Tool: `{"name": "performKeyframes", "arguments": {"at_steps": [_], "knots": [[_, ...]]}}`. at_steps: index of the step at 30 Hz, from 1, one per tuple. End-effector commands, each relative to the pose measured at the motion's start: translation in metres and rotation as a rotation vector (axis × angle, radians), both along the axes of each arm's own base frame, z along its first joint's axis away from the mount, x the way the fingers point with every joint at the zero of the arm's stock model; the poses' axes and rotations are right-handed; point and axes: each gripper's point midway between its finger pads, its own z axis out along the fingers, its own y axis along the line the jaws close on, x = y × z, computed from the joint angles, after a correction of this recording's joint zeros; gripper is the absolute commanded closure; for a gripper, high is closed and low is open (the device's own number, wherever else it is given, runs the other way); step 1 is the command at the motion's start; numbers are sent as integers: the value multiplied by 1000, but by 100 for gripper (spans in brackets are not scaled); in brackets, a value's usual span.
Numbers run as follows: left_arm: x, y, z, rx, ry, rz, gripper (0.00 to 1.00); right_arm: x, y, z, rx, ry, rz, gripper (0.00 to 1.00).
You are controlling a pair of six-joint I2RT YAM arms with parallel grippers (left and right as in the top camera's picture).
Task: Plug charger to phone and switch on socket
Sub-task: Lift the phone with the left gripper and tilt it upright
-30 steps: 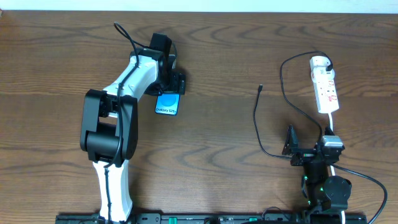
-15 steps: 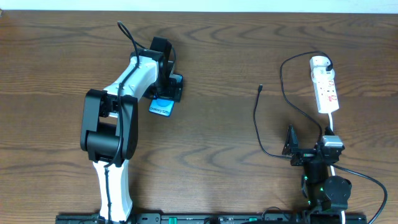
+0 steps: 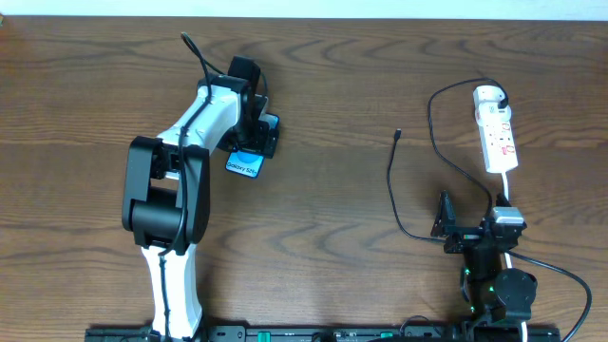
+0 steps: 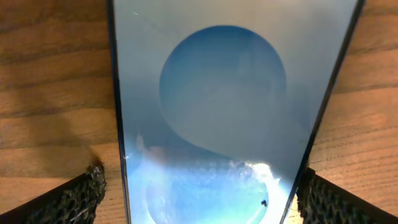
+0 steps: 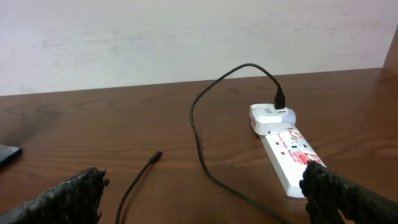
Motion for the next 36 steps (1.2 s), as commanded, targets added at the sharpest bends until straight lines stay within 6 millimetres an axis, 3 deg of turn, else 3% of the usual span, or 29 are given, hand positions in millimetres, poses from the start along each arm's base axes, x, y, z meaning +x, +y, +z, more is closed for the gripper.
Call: {"name": "performKeyframes", "arguments": {"at_steps": [1,4,8,23,27,36], "knots": [[-18,-12,-27,-12,71,-73,0,0,3,0,-12,-2,17,1],[-12,-5,-27,96,31,-115,0,0,3,0,-12,-2,17,1],[-11,-12,-29,100,20,-142,0,0,3,0,-12,-2,17,1],[-6,-3,-36,98,17,-113,1,0,3,0,-12,-2,17,1],[-6,-3,-36,98,17,-113,13,0,3,0,-12,-2,17,1],[-10,-1,-34,102,33,-113,23,0,3,0,-12,-2,17,1]]}}
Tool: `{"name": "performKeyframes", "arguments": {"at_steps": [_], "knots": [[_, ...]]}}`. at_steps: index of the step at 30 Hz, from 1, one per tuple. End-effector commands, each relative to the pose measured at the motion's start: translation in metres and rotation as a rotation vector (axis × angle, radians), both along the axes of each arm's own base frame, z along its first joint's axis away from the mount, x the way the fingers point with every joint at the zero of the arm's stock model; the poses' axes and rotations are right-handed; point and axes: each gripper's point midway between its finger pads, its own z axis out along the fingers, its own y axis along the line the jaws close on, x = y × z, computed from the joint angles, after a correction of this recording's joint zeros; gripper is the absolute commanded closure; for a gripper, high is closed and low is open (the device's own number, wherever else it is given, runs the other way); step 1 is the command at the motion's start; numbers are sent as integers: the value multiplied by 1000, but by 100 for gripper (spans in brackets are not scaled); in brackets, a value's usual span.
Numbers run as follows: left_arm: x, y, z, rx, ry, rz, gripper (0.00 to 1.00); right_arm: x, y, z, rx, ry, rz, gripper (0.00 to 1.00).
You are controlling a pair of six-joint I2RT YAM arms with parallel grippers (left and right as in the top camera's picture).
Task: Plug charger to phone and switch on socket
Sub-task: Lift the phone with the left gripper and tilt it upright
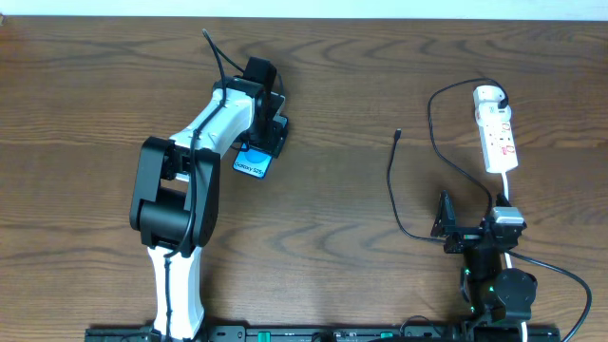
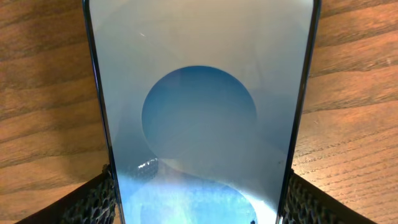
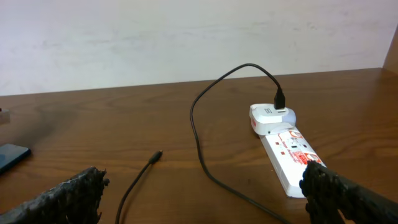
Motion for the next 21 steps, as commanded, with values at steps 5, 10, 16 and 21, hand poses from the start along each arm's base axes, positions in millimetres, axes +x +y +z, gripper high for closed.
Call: {"name": "performKeyframes", "arguments": {"at_steps": [5,10,16,21], "knots": [[-17,20,-14,80,64,33,27,0,3,0,-12,-2,17,1],[-18,18,5,56,44,90,28,0,3,0,-12,-2,17,1],[-29,11,15,3,85,140,29,0,3,0,-12,-2,17,1],[-43,-16,21,-155,164,139,29,0,3,0,-12,-2,17,1]]}}
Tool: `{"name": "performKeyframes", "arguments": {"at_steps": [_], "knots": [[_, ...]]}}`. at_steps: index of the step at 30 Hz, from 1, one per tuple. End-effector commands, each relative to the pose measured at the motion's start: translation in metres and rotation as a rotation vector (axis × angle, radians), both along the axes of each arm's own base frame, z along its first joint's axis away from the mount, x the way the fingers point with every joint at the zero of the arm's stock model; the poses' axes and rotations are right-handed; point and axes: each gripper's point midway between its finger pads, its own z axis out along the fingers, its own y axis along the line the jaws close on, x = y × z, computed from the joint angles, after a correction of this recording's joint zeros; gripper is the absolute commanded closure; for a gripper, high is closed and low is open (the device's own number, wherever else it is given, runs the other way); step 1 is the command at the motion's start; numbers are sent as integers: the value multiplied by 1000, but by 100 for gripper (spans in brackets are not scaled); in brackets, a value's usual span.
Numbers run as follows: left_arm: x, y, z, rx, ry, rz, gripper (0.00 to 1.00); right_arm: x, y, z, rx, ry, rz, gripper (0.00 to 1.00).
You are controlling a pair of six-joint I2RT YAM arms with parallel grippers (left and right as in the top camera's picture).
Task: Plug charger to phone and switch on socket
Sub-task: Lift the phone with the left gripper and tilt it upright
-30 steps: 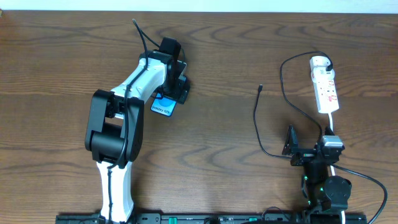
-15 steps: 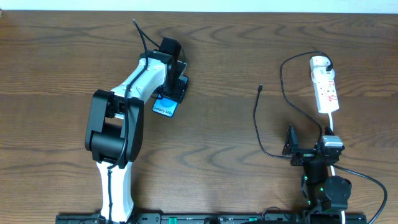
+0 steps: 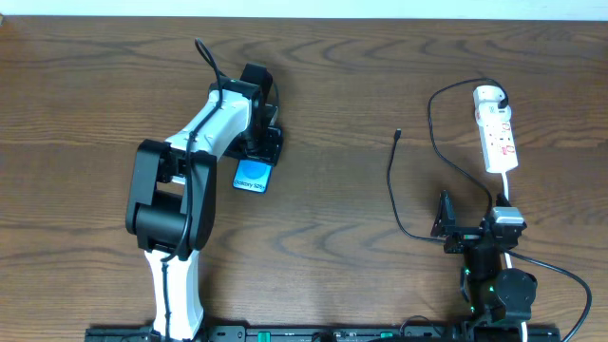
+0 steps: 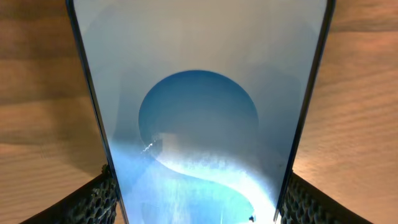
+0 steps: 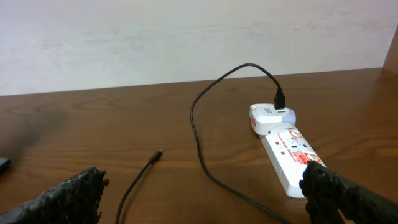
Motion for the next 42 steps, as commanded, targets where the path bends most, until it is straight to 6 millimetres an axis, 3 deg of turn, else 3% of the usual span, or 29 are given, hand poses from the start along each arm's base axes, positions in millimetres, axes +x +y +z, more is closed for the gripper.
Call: {"name": "performKeyframes", "arguments": {"at_steps": [1,9,15,17,24,36,42], "knots": [[-10,-24,19,-156,37,26,30,0,3,0,-12,-1,17,1],[-17,-31,35,-200,71,129,30,0,3,0,-12,-1,17,1],[-24,-69,69,-451,109,126,30,0,3,0,-12,-1,17,1],[-28,-82,78,-530,174,216,30,0,3,0,-12,-1,17,1],[-33,-96,90,-606,291,395,31,0,3,0,-12,-1,17,1],[-42,-127,130,-866,457,411,30,0,3,0,-12,-1,17,1],[-49,-143,170,-1086,585,373,30,0,3,0,-12,-1,17,1]]}}
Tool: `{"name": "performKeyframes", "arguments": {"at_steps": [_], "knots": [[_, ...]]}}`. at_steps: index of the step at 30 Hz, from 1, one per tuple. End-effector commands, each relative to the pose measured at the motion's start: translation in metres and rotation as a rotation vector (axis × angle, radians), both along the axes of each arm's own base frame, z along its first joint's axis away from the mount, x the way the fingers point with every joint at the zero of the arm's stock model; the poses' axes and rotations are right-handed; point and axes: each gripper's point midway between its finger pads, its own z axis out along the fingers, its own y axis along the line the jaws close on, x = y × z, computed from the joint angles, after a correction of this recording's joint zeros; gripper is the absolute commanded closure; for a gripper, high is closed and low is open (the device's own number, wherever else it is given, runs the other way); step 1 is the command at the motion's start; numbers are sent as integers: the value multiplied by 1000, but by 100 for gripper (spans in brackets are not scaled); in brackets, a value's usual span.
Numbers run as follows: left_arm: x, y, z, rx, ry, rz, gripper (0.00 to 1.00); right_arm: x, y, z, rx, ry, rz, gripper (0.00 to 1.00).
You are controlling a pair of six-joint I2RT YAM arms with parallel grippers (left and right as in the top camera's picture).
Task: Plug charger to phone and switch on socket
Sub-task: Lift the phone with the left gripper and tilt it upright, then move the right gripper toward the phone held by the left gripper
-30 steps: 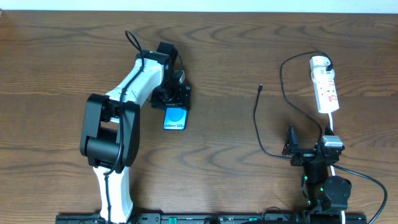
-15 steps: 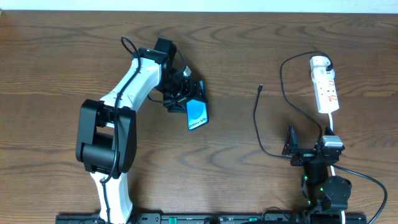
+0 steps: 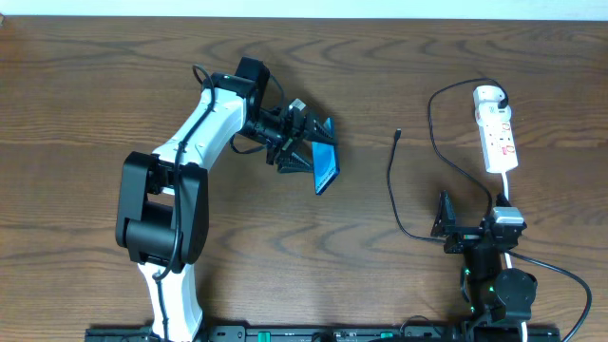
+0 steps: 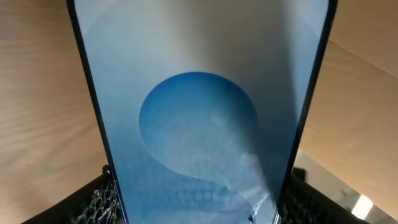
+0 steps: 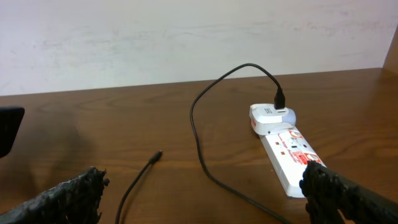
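Observation:
My left gripper (image 3: 302,144) is shut on the blue phone (image 3: 326,164), holding it off the table, tilted on edge, near the table's middle. In the left wrist view the phone (image 4: 199,106) fills the frame between my mesh fingers (image 4: 93,199). The black charger cable's free plug (image 3: 398,134) lies on the wood to the phone's right. The cable runs to a white adapter (image 5: 271,116) in the white power strip (image 3: 496,128). My right gripper (image 5: 202,186) is open near the front edge, facing the plug (image 5: 158,155) and the strip (image 5: 289,152).
The cable (image 3: 432,123) loops over the table between the plug and the strip. A white wall (image 5: 186,37) stands behind the table's far edge. The strip's own white lead (image 3: 508,185) runs toward the right arm's base.
The left gripper has moved right with the phone, from the left part of the table to near its middle. The phone is now raised and tilted. The right arm has not moved.
At first the left gripper stood open astride the phone lying at the back left. Then its fingers were shut on the phone's sides. Then the phone was just off the wood, and now it hangs near the cable's plug.

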Motion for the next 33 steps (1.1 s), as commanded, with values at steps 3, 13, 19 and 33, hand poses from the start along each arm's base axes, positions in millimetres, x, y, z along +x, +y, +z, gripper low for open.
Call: {"name": "performKeyframes", "arguments": {"at_steps": [3,13,19,33], "knots": [[-6,-11,51,-229,47,-3,31,0,3,0,-12,-1,17,1],[7,-15,51,-185,192,78,31,0,3,0,-12,-1,17,1],[10,-14,44,-145,189,96,31,0,3,0,-12,-1,17,1],[8,-15,50,-174,199,88,31,0,3,0,-12,-1,17,1]]}}
